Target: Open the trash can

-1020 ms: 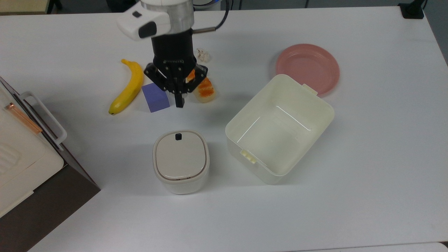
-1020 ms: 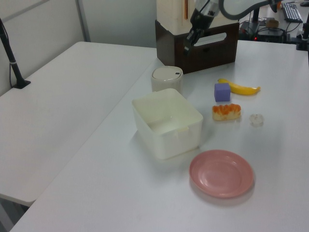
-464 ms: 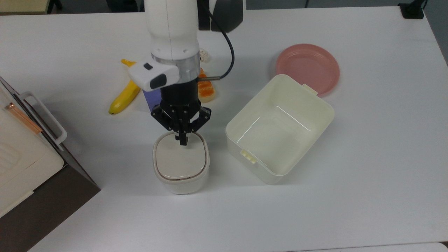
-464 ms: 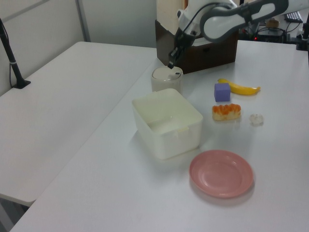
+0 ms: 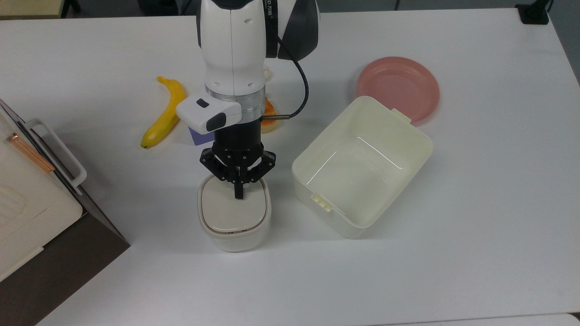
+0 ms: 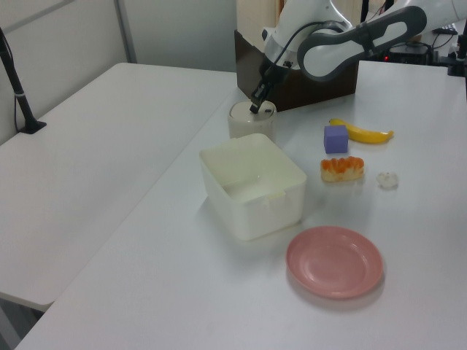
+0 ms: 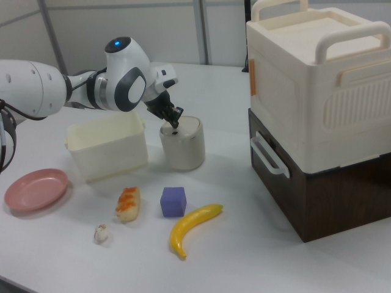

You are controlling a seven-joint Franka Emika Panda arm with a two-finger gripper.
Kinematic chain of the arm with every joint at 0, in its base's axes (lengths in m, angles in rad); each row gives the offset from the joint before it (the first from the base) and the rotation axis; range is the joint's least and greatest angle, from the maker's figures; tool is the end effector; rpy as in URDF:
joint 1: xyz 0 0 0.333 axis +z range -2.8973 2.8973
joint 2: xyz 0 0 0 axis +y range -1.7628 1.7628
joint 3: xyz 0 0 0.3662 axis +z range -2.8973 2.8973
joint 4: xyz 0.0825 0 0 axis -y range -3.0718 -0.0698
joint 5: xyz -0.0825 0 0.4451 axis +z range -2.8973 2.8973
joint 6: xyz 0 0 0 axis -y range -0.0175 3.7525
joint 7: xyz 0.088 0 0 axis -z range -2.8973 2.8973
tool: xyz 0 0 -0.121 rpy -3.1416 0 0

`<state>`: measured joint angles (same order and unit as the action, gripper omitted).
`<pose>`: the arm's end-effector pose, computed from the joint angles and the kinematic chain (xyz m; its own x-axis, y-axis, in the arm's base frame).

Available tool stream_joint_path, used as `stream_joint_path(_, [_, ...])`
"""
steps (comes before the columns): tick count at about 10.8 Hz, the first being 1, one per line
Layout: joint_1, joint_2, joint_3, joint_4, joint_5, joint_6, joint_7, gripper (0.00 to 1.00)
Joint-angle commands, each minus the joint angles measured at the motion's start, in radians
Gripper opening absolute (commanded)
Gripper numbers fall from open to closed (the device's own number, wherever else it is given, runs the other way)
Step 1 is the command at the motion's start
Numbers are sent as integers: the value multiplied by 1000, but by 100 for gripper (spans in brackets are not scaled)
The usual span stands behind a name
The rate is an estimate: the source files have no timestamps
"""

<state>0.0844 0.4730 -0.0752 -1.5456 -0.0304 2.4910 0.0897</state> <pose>0.8103 0.0176 0.4362 0.8881 -0.0343 0.4583 -0.0492 -0.9986 0.0206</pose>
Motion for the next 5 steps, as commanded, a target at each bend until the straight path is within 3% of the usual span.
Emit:
stream_joint_path(1, [12,16,-9,10,-19,8,7,0])
stream_joint_path(5, [15,26,-5,-30,-40,90,18,0])
